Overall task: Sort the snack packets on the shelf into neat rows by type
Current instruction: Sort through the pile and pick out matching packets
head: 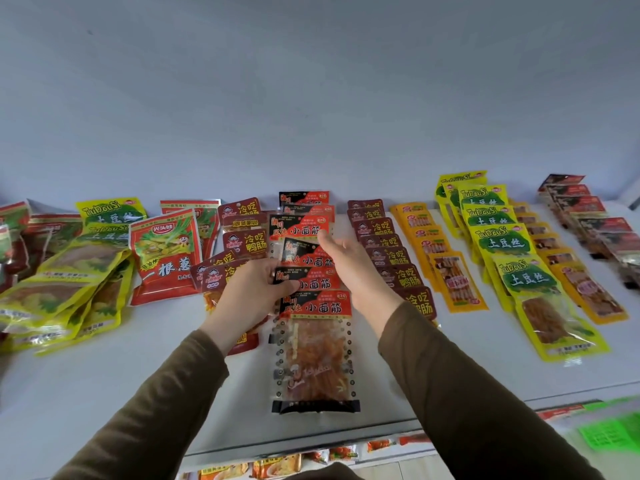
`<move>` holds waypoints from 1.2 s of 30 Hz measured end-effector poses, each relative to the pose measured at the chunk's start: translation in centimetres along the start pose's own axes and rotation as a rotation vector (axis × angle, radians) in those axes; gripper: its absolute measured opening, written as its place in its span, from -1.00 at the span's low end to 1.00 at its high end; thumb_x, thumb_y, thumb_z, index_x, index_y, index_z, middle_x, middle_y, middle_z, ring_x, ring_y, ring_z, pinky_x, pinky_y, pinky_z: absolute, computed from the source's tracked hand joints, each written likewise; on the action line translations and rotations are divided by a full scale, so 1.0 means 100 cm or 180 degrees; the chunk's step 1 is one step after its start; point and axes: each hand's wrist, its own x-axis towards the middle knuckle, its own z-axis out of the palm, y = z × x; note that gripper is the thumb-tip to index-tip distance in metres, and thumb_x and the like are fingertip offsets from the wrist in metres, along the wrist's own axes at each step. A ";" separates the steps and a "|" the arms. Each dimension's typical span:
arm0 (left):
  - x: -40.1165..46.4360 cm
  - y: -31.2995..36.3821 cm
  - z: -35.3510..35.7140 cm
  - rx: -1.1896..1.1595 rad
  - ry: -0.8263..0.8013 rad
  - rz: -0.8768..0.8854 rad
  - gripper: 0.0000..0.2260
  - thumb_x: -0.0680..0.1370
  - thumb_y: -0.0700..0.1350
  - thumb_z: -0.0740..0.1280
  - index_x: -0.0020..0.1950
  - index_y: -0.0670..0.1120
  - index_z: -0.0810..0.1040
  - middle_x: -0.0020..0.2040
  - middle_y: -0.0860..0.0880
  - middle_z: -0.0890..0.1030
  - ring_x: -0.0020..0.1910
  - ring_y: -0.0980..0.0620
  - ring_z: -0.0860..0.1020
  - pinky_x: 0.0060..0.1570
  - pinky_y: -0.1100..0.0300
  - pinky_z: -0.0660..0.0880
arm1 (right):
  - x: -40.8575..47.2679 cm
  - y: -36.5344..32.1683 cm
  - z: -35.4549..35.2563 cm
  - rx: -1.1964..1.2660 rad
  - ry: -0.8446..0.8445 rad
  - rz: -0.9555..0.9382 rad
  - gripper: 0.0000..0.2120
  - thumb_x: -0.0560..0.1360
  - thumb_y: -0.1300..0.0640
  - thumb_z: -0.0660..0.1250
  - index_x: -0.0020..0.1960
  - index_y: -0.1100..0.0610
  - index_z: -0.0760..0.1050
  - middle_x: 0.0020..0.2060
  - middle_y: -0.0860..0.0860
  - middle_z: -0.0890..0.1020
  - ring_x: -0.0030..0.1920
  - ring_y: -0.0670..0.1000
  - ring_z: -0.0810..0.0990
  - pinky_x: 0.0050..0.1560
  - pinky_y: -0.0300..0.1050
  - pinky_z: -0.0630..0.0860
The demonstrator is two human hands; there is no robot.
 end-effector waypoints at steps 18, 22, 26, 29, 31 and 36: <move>-0.015 0.008 0.015 0.1091 -0.0021 0.0203 0.08 0.43 0.32 0.44 0.66 0.08 -0.24 0.62 0.06 0.21 0.58 0.00 0.15 0.54 -0.05 0.15 | 0.011 0.031 -0.012 0.0064 0.0352 -0.0352 -0.69 0.63 0.20 0.33 0.33 0.03 0.39 0.15 -0.03 0.62 0.06 -0.07 0.64 -0.10 -0.15 0.60; -0.011 0.002 0.021 0.1177 0.0105 0.0239 0.04 0.45 0.37 0.36 0.66 0.07 -0.24 0.63 0.04 0.19 0.59 -0.02 0.14 0.55 -0.03 0.13 | 0.012 0.038 -0.003 0.0018 0.0505 -0.0492 -0.59 0.62 0.09 0.34 0.43 -0.01 0.35 0.27 -0.04 0.59 0.24 -0.01 0.60 0.22 0.09 0.60; -0.009 -0.008 0.025 0.1332 0.0275 0.0333 0.00 0.46 0.42 0.28 0.67 0.06 -0.21 0.61 0.01 0.19 0.57 -0.04 0.13 0.55 -0.04 0.13 | 0.013 0.041 -0.004 -0.0209 0.0359 -0.0583 -0.53 0.64 0.03 0.30 0.52 -0.09 0.30 0.27 -0.08 0.58 0.21 -0.04 0.62 0.17 0.08 0.64; -0.010 -0.007 0.025 0.1460 0.0520 0.0482 -0.02 0.48 0.41 0.26 0.67 0.05 -0.21 0.62 0.00 0.15 0.58 -0.03 0.10 0.56 -0.02 0.12 | 0.016 0.036 -0.008 -0.0574 0.0252 -0.0692 -0.61 0.67 0.06 0.25 0.48 -0.08 0.34 0.21 -0.09 0.62 0.10 -0.07 0.66 0.06 0.06 0.68; -0.011 -0.006 0.025 0.1535 0.0527 0.0555 -0.03 0.48 0.42 0.21 0.66 0.04 -0.25 0.65 0.00 0.07 0.61 -0.03 0.04 0.57 -0.02 0.07 | 0.016 0.032 -0.008 -0.0833 0.0204 -0.0680 -0.64 0.67 0.06 0.25 0.45 -0.05 0.37 0.15 -0.07 0.63 0.03 -0.04 0.68 0.00 0.11 0.69; -0.001 0.001 0.013 0.1891 0.0492 0.0532 -0.03 0.48 0.55 -0.01 0.66 0.01 -0.29 0.68 -0.01 -0.08 0.65 -0.07 -0.17 0.60 -0.05 -0.22 | 0.026 0.016 -0.017 -0.0425 0.0201 -0.0312 -0.49 0.65 -0.04 0.28 0.54 0.07 0.28 0.28 0.03 0.56 0.07 0.04 0.68 0.06 0.11 0.68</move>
